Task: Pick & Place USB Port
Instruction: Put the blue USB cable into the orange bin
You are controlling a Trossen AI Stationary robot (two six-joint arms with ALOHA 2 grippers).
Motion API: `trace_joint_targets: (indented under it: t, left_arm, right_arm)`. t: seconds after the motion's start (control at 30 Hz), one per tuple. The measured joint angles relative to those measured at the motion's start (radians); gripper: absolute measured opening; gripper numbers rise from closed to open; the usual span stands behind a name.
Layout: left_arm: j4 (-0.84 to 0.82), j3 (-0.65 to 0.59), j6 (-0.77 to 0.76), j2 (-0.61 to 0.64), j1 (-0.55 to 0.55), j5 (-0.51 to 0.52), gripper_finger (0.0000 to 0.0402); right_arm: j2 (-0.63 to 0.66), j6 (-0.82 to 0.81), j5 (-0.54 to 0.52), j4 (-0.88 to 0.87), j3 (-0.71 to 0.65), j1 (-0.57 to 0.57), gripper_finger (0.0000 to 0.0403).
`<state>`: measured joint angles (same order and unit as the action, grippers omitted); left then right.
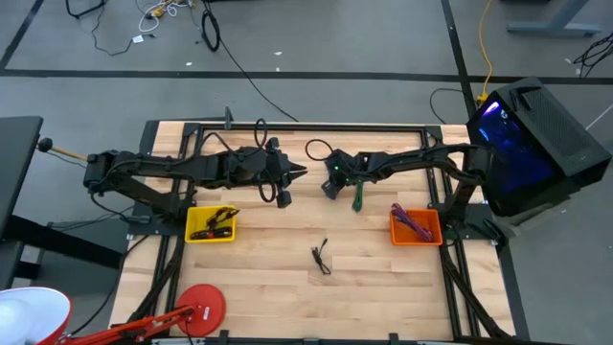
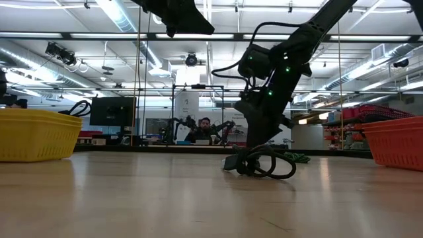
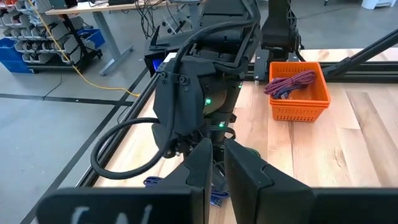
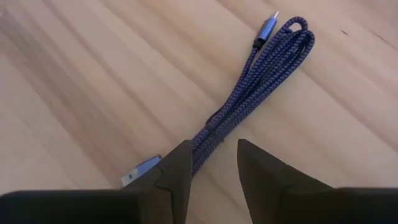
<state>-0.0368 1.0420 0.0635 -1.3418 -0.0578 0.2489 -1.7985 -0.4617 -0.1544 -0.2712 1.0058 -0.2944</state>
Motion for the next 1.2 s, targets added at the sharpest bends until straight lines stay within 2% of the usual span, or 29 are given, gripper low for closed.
trace_joint_targets:
  t: [0.8,0.9,1.0,1.2]
  left_arm:
    - [-0.016,0.000,-0.002,0.000,0.001,0.000,0.0048]
    - [-0.021,0.000,-0.002,0.000,0.001,0.000,0.0048]
    - [-0.021,0.000,-0.002,0.000,0.001,0.000,0.0048]
    - [-0.021,0.000,-0.005,0.000,0.001,0.000,0.0048]
  right_arm:
    - [-0.088,-0.028,0.016,0.077,0.005,0.034,0.0122]
    - [-0.090,-0.001,0.018,0.061,0.004,0.035,0.0091]
    - [-0.089,0.048,0.027,0.044,0.004,0.035,0.0025]
    - [-0.085,0.101,0.021,0.038,0.004,0.035,0.0006]
